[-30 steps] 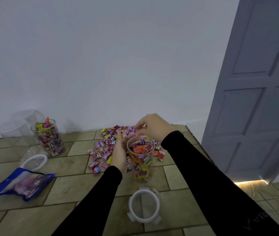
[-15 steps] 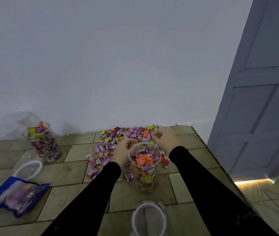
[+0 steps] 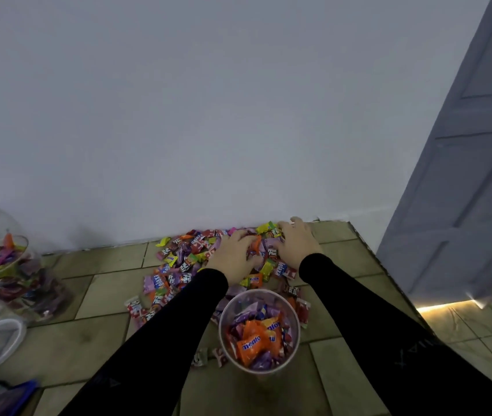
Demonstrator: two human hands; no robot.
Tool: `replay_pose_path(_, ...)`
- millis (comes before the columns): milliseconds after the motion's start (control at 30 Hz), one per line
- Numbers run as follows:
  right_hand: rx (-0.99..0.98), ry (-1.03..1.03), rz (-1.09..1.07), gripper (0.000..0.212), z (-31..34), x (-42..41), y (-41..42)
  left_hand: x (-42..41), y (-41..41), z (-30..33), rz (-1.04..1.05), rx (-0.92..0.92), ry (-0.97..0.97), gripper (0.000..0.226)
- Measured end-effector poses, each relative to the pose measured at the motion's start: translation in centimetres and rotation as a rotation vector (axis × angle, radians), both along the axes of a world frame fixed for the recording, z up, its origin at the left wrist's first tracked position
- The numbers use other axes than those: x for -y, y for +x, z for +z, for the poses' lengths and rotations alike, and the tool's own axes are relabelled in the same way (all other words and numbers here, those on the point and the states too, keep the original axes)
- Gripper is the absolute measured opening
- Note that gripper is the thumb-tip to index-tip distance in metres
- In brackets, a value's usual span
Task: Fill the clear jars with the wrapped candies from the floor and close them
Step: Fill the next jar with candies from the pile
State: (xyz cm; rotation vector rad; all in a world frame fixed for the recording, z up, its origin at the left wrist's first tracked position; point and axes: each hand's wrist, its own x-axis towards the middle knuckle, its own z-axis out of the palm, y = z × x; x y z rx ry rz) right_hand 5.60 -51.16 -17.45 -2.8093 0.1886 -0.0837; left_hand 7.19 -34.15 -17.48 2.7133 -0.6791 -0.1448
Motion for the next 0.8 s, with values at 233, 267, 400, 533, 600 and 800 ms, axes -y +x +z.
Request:
replay_pose_path(233,-0.152,0.016,-0.037,0.048,-1.7,0.8,2.8,2.1,1.1,-1.3,0.067,-0.034,-0.001,0.039)
replay_pose_path(267,-0.130,0.020,-0.039,0.043,-1.9,0.8,2.9,2.2,1.2,-1.4,0.084,-0.027,-0.029,0.036)
replay_pose_path(400,-0.051,0.030,-0.011,0.033,-1.9,0.4,2.4,2.2,0.8,-1.2,0.135,-0.017,-0.087,0.029)
replay_pose_path(533,-0.058,0.105,0.038,0.042,-1.9,-0.5,1.4,2.2,0.4,-0.7,0.163,-0.059,-0.125,0.025)
replay_pose_path(600,-0.061,0.162,0.046,0.046,-1.7,-0.8,0.9,2.2,0.1,-0.4,0.175,-0.089,-0.114,0.028)
replay_pose_path(800,0.024,0.345,0.008,0.053,-0.7,-1.3,-0.1,1.3,-1.1,0.1,0.249,-0.122,-0.216,0.012)
